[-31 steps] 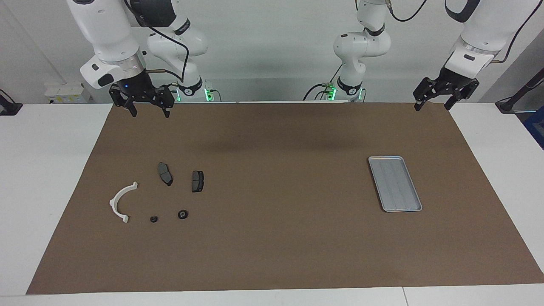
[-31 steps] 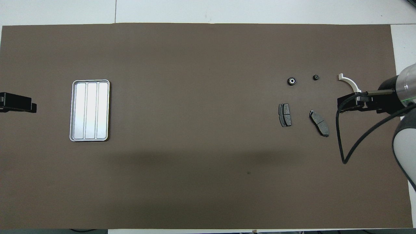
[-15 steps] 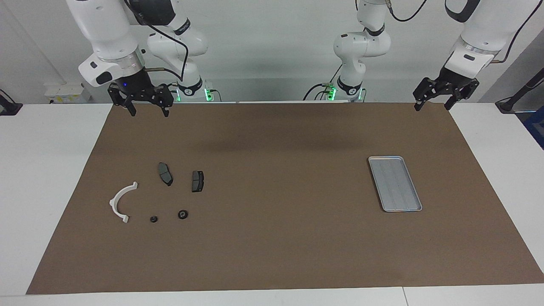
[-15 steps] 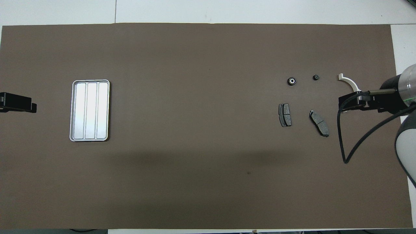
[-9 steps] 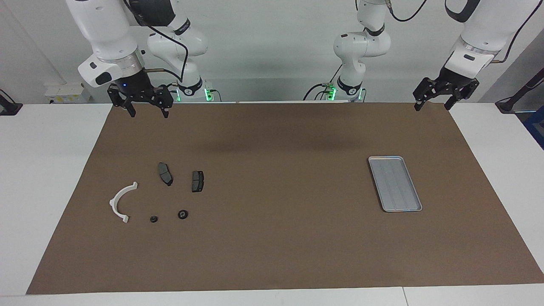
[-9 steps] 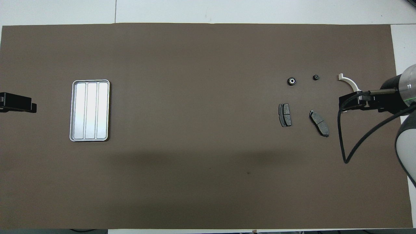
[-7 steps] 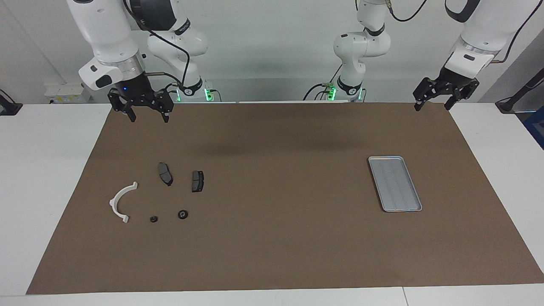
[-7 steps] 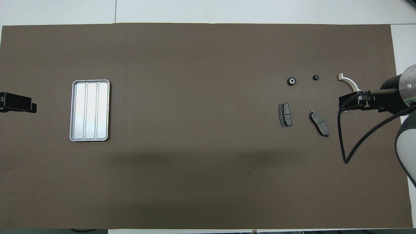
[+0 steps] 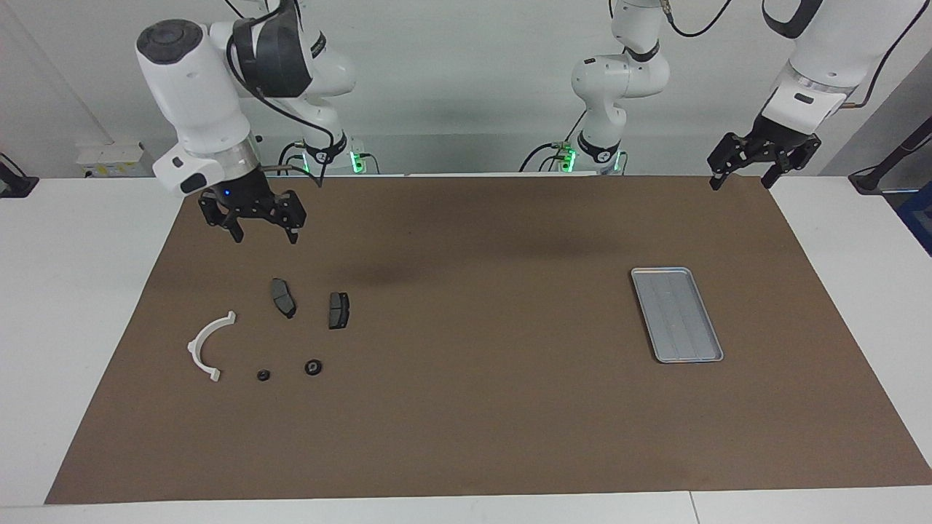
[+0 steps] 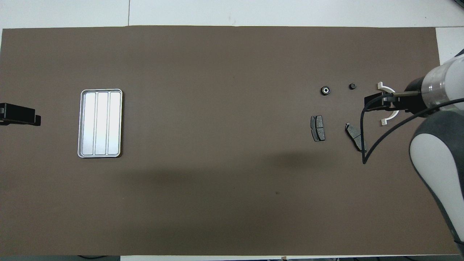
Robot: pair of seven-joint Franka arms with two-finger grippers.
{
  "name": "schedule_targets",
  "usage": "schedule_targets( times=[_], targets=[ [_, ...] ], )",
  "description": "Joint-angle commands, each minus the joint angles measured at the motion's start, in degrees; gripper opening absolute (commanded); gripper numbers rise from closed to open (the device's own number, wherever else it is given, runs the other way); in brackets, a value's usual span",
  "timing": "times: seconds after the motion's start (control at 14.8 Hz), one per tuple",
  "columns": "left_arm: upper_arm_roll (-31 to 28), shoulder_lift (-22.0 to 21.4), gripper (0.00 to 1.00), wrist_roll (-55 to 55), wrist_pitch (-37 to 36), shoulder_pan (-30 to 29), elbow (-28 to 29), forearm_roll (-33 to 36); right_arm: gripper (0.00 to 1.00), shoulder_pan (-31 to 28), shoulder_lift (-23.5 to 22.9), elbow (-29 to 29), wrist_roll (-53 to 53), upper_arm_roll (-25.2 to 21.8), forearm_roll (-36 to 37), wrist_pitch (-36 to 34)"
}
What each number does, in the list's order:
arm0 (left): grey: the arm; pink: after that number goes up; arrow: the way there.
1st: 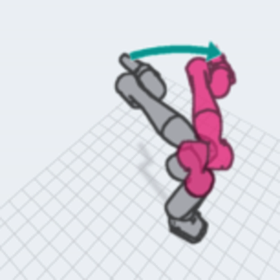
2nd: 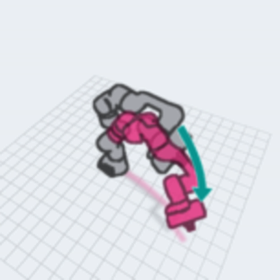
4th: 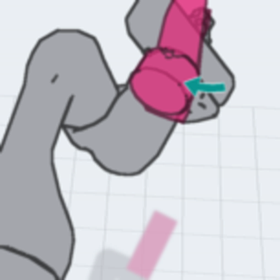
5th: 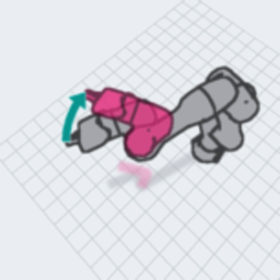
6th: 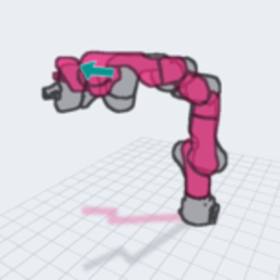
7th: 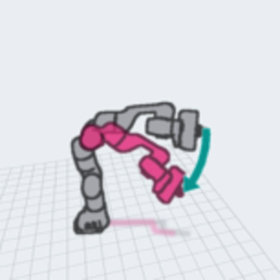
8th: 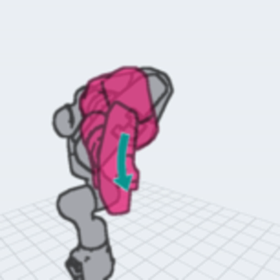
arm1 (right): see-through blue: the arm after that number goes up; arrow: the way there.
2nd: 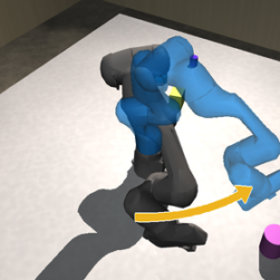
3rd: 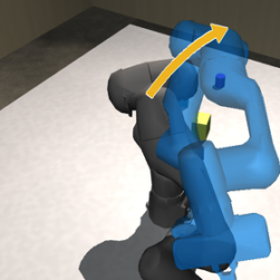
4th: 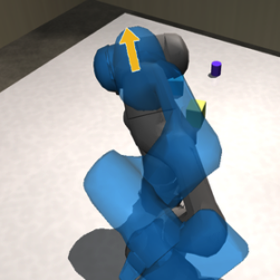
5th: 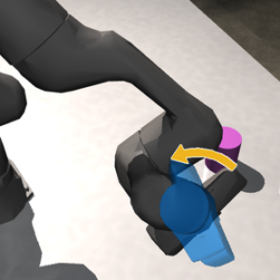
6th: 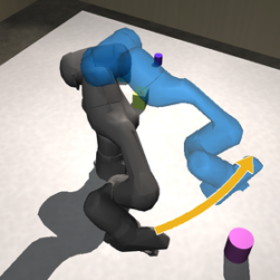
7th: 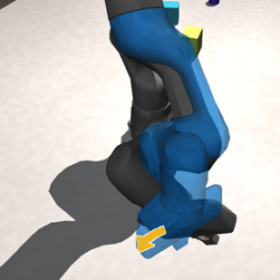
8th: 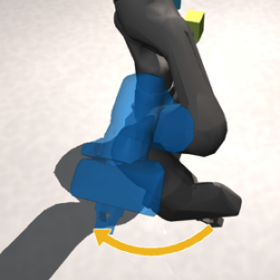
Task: Pick bearing gear from pile to tray
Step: 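Reach the right gripper to the black bearing ring and grasp it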
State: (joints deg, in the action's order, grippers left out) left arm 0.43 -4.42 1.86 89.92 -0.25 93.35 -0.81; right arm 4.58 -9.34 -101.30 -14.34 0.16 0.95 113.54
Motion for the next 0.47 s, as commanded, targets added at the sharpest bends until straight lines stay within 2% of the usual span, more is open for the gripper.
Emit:
schedule_targets(
  times=[0.0,0.2,0.41],
  targets=[
    [-0.69,-0.50,1.00,0.52,-0.71,0.69,0.34,-0.51,1.00,1.57,-6.28,0.93,-4.54,-0.25,-0.42,5.62],
    [-0.69,-0.50,1.00,0.52,-0.80,0.69,0.34,-0.51,1.00,2.36,-11.56,1.54,-8.59,-0.25,0.02,11.07],
    [-0.69,-0.50,1.00,0.52,-0.80,0.69,0.34,-0.51,1.00,2.45,-16.74,5.40,-12.54,-0.34,1.33,11.00]
  ],
)
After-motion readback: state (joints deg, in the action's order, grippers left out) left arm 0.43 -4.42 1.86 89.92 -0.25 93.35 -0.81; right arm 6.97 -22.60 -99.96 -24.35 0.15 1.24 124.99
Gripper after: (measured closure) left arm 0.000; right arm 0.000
